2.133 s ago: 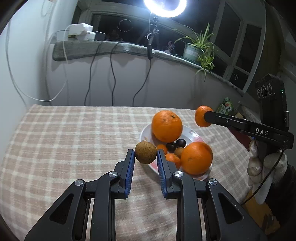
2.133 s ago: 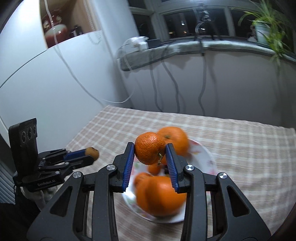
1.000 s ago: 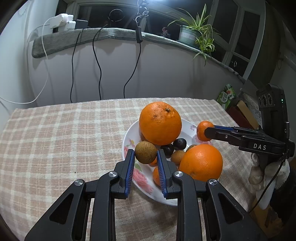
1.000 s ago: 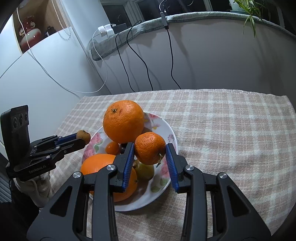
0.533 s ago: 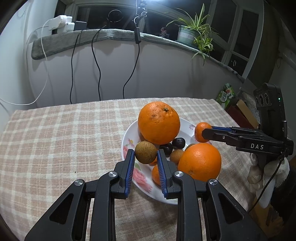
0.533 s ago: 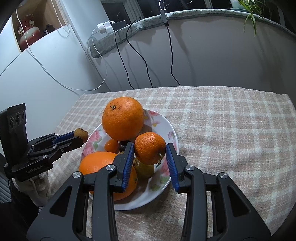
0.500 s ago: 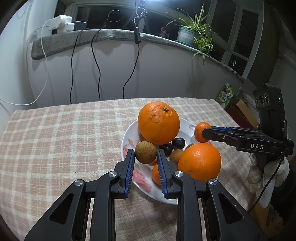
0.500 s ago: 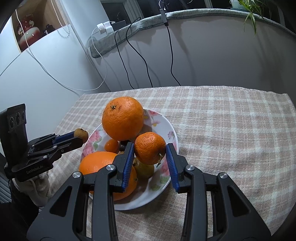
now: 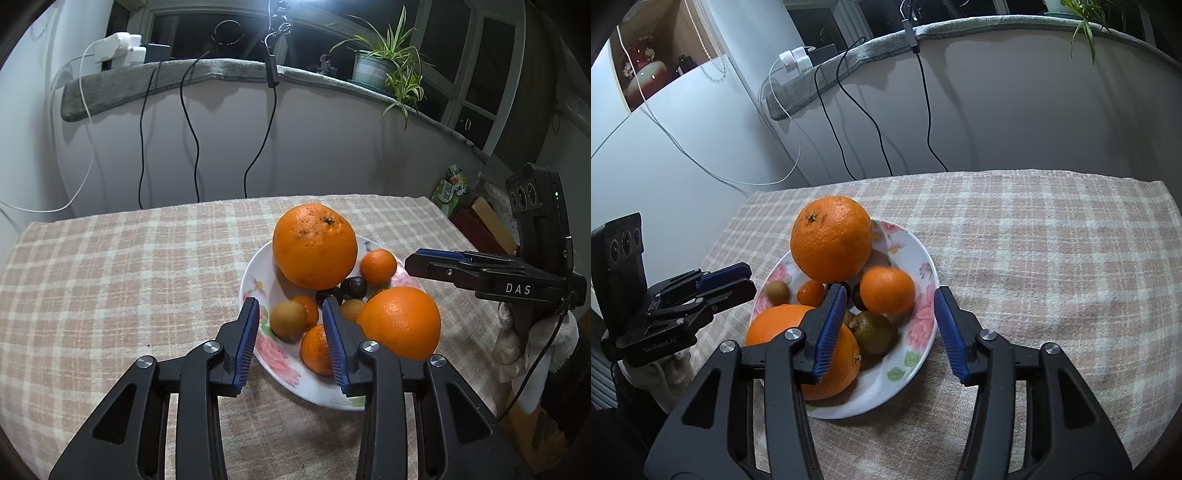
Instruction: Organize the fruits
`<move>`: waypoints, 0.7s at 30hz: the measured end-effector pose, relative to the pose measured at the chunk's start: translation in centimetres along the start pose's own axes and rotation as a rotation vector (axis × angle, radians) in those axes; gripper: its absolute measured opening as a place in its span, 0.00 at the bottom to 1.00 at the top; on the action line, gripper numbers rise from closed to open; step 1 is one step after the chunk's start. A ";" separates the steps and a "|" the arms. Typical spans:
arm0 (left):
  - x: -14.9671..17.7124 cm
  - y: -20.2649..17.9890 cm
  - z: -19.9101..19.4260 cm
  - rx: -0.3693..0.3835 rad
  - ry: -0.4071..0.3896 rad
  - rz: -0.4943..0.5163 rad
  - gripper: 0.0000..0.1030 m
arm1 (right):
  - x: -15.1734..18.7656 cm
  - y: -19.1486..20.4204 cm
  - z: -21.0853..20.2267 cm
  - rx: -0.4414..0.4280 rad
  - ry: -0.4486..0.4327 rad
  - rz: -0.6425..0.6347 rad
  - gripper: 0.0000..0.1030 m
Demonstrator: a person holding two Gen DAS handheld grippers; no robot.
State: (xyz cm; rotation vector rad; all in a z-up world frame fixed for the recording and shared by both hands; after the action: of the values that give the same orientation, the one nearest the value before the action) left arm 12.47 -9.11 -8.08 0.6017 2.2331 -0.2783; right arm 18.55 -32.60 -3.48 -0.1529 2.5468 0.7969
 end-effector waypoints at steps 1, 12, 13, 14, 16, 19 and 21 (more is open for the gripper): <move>0.0 0.0 0.0 -0.002 0.000 0.000 0.34 | 0.0 0.0 -0.1 0.000 -0.001 0.000 0.50; 0.0 0.2 -0.5 -0.029 0.002 -0.010 0.69 | 0.0 0.4 -0.8 0.030 -0.031 -0.023 0.66; 0.0 0.2 -0.5 -0.032 0.004 -0.012 0.70 | 0.0 0.5 -0.9 0.033 -0.037 -0.028 0.69; 0.0 0.2 -0.6 -0.036 0.005 -0.014 0.70 | -0.1 0.5 -1.0 0.039 -0.044 -0.033 0.74; 0.0 0.3 -0.6 -0.043 0.008 -0.018 0.70 | -0.2 0.7 -1.4 0.057 -0.060 -0.044 0.82; 0.0 0.3 -0.7 -0.052 0.012 -0.021 0.71 | -0.2 1.0 -1.8 0.071 -0.078 -0.064 0.87; 0.1 0.3 -0.9 -0.056 0.012 -0.022 0.71 | -0.2 1.1 -1.9 0.090 -0.084 -0.077 0.87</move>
State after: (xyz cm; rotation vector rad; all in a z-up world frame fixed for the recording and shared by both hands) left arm 12.01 -8.50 -7.56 0.5499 2.2529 -0.2229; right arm 17.65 -32.74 -1.44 -0.1830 2.4765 0.6448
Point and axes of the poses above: each gripper's, at about its wrist camera, not at the fingertips, and z roughly the way its jaws point, y to its left, x to its underside, the point moved 4 cm from there along z, roughly the way its jaws point, and after that the axes turned 15 degrees about z, right-handed, at the moved point
